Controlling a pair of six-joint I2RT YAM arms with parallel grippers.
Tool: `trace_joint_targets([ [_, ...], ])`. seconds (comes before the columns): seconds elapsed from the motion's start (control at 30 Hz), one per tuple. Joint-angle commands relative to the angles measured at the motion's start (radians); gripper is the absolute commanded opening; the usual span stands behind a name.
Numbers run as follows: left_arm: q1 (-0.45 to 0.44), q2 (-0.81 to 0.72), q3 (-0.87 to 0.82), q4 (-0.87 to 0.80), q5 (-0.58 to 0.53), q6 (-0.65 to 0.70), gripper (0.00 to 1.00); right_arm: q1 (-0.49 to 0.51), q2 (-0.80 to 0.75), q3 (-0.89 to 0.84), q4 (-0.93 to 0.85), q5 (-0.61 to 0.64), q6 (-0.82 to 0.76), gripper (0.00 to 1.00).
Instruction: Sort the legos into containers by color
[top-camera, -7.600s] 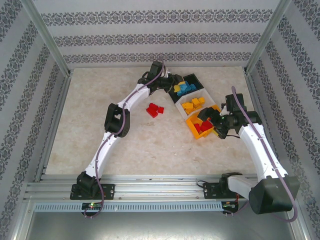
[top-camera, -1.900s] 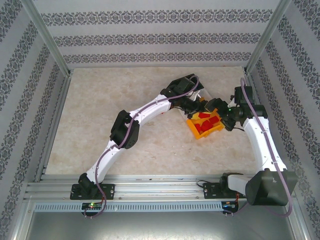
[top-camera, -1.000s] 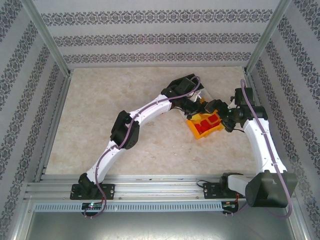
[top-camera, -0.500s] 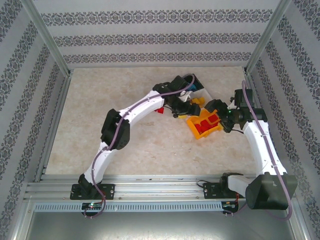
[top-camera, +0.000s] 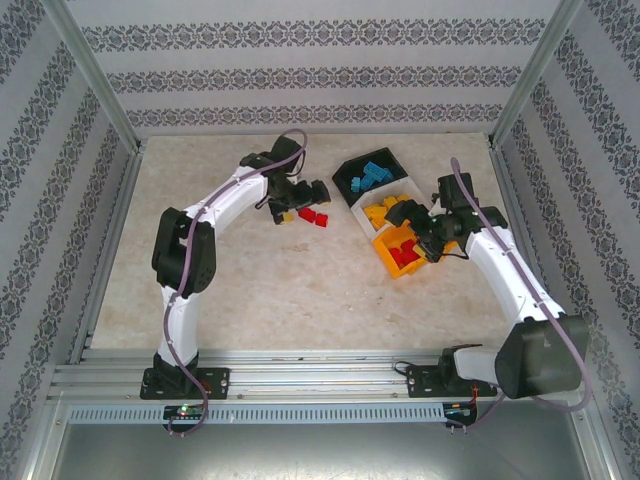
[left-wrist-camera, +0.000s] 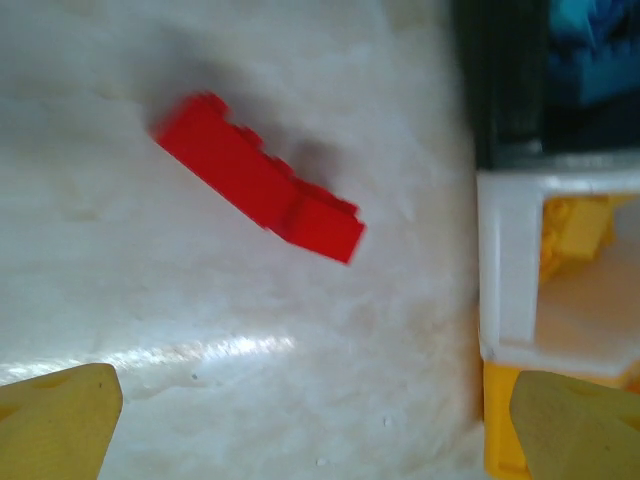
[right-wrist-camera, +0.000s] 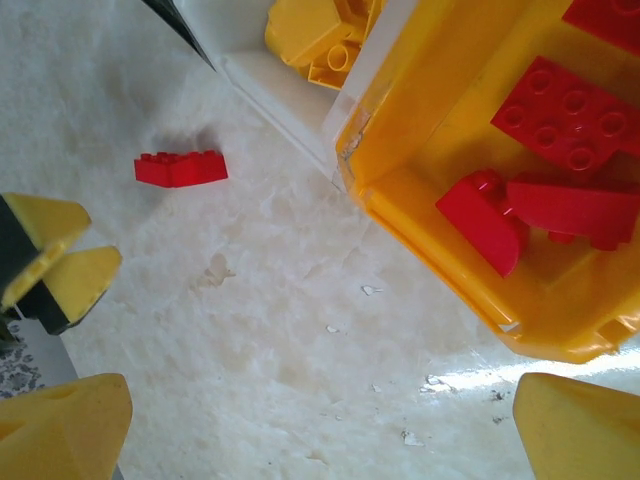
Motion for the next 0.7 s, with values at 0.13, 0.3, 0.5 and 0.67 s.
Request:
trace_joint_targets([
  [0.13, 0.027, 0.073, 0.085, 0.036, -0.004, -0.215, 1.0, 0.008, 0.032, 0.028, 0.028, -0.011, -0.009, 0.98],
  [0.3, 0.041, 0.138, 0.156, -0.03, -0.025, -0.319, 1.0, 0.007, 0.041, 0.02, 0.029, -0.01, -0.03, 0.98],
  [0.5, 0.045, 0.203, 0.226, -0.079, -0.059, -0.466, 1.0, 0.002, 0.057, 0.008, 0.041, -0.016, -0.043, 0.98],
  [0.67, 0.047, 0.257, 0.26, -0.062, -0.056, -0.53, 0.95, -0.002, 0.064, -0.014, 0.058, -0.023, -0.045, 0.98],
])
